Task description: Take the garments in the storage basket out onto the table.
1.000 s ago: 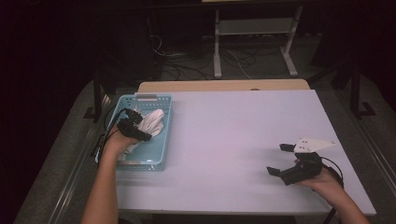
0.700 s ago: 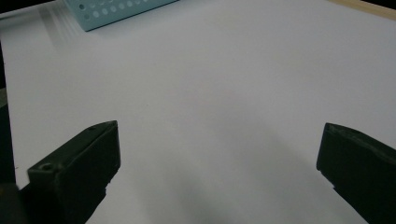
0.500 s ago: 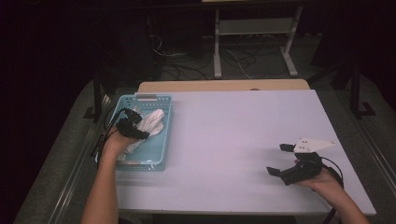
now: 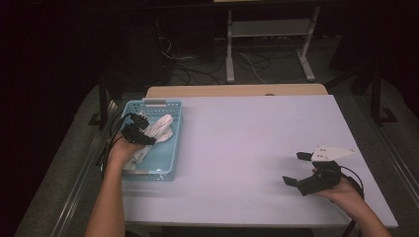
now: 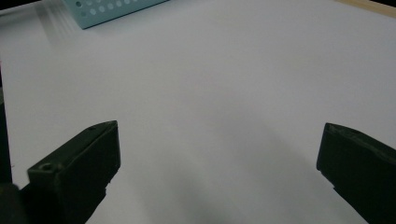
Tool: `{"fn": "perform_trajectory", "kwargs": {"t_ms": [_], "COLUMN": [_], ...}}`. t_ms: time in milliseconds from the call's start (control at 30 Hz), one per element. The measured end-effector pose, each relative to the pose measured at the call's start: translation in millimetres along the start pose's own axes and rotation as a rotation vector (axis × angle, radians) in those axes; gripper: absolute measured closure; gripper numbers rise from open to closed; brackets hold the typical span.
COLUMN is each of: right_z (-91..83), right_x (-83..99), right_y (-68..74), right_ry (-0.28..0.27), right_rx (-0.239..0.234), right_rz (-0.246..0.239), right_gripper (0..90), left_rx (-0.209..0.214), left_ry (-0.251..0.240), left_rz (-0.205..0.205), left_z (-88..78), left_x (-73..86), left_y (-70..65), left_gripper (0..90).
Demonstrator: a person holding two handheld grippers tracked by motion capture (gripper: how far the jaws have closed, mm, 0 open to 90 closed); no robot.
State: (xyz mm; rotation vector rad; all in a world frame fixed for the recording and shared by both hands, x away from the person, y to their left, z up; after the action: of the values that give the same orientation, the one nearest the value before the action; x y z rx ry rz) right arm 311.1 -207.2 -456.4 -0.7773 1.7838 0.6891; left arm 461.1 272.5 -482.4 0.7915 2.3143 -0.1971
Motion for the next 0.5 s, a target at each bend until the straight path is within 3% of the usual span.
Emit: {"fn": "perform_trajectory", "kwargs": {"t_ms": [500], "right_z": [-0.7], "right_x": [-0.2], "right_y": [-0.6], "right_ry": [-0.002], "right_rx": [0.001], "right_rz": [0.001], "right_gripper": [0.0], "left_rx": [0.0], "left_ry": [-0.055], "left_rz": [-0.037], "left_z": [-19.8], "left_x": [-10.1], "left_y": [3.8], "left_gripper": [63.6]}}
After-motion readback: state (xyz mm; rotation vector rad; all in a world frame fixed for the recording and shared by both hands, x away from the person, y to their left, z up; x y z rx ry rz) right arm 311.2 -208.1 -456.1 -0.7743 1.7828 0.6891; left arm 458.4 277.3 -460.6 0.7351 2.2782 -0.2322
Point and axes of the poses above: each handheld gripper's, and its own axes: z roughly forward along the jaws, x roughly out of its underside, y roughly to its left, the point moved 8 cm from there along z, roughly forward along the jaws, and after that the axes turned 15 degrees about -y, right-handed, at the moved point
